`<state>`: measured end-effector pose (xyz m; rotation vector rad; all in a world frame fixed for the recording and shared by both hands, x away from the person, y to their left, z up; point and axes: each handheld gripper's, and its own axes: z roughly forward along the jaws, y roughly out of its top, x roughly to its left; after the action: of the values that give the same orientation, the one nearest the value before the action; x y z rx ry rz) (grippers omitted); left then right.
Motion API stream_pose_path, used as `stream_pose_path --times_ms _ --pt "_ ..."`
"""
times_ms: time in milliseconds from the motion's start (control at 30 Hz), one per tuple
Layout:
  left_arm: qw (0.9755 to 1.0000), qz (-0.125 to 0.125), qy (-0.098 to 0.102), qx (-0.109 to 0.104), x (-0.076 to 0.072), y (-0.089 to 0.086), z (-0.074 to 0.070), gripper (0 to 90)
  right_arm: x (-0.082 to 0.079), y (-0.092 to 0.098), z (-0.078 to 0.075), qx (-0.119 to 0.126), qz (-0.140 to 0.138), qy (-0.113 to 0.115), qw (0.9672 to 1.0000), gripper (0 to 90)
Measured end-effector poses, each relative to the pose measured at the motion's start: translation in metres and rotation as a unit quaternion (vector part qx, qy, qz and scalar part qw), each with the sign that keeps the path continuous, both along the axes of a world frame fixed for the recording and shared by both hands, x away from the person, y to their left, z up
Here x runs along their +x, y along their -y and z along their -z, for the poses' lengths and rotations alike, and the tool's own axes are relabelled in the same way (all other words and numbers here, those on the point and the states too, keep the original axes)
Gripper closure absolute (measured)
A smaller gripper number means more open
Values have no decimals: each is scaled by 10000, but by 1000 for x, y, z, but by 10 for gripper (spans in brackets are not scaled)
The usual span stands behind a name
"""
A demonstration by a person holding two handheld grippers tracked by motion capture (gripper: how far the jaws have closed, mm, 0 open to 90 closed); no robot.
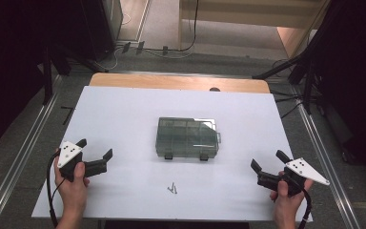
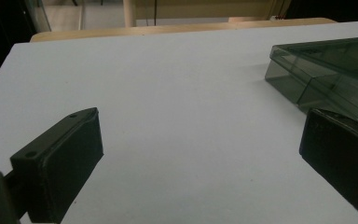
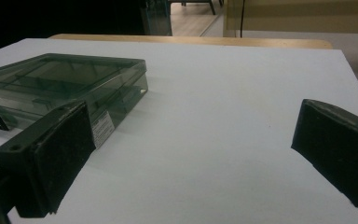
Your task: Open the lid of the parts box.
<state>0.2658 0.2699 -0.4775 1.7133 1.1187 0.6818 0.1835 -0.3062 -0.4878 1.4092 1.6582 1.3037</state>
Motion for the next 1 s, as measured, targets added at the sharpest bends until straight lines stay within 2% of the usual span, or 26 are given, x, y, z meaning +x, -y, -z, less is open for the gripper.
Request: stream_pose_path --times_ms 33,67,133,233,333,367,433,500,533,567,633,667,700,733,767,800,833,867,900,967,1000 --pt "10000 0 0 0 0 0 0 0 0 0 0 0 0 0 10000 0" --pt "9999 -53 -20 88 1 5 -1 0 0 -2 -2 33 -68 43 10000 0" --pt "10000 -51 -10 79 0 7 -1 0 1 -2 -3 10 -89 80 9999 0" --pt "9998 84 -85 -145 0 12 -3 0 0 -9 -7 -67 -121 69 9999 0" --pt "9996 212 -148 -103 -2 20 -6 3 0 -11 -8 27 -174 49 9998 1" --pt "9996 190 -131 -183 -4 25 -8 164 2 -17 -10 -24 -131 5 9999 80" --pt "9994 250 -143 -180 -5 28 -8 197 2 -19 -11 -65 -72 -15 10000 108" --pt "9992 286 -199 -171 -6 34 -9 312 2 -27 -13 -135 -1 -16 9999 193" --pt "9990 346 -216 -170 -6 37 -9 447 1 -34 -14 -255 -63 -4 9997 320" --pt "9983 467 -277 -216 -5 42 -8 493 1 -37 -13 -285 -119 -16 9995 374" --pt "9978 535 -320 -236 -5 44 -7 638 3 -41 -12 -180 -273 -53 9995 498" --pt "9971 613 -366 -269 -4 46 -6 679 4 -42 -11 -122 -325 -79 9994 565" --pt "9954 786 -471 -270 -3 51 -3 738 5 -43 -10 -31 -368 -137 9992 641" --pt "9954 786 -471 -270 -3 51 -3 787 5 -43 -10 -31 -368 -137 9992 641" --pt "9943 880 -542 -261 -2 56 -2 832 9 -46 -7 64 -507 -296 9983 774" --pt "9936 935 -581 -240 -2 59 -1 832 9 -46 -7 64 -507 -296 9983 774" --pt "9925 1031 -632 -193 -1 64 1 900 11 -50 -5 6 -616 -370 9974 874" --pt "9902 1182 -734 -108 0 74 4 900 12 -52 -5 3 -650 -401 9971 900" --pt "9902 1182 -734 -108 0 74 4 900 12 -52 -5 3 -650 -401 9971 900" --pt "9862 1379 -912 -43 4 88 9 900 15 -57 -4 22 -742 -448 9962 900" --pt "9838 1463 -1032 -14 7 96 12 900 21 -62 -3 121 -887 -544 9945 900"
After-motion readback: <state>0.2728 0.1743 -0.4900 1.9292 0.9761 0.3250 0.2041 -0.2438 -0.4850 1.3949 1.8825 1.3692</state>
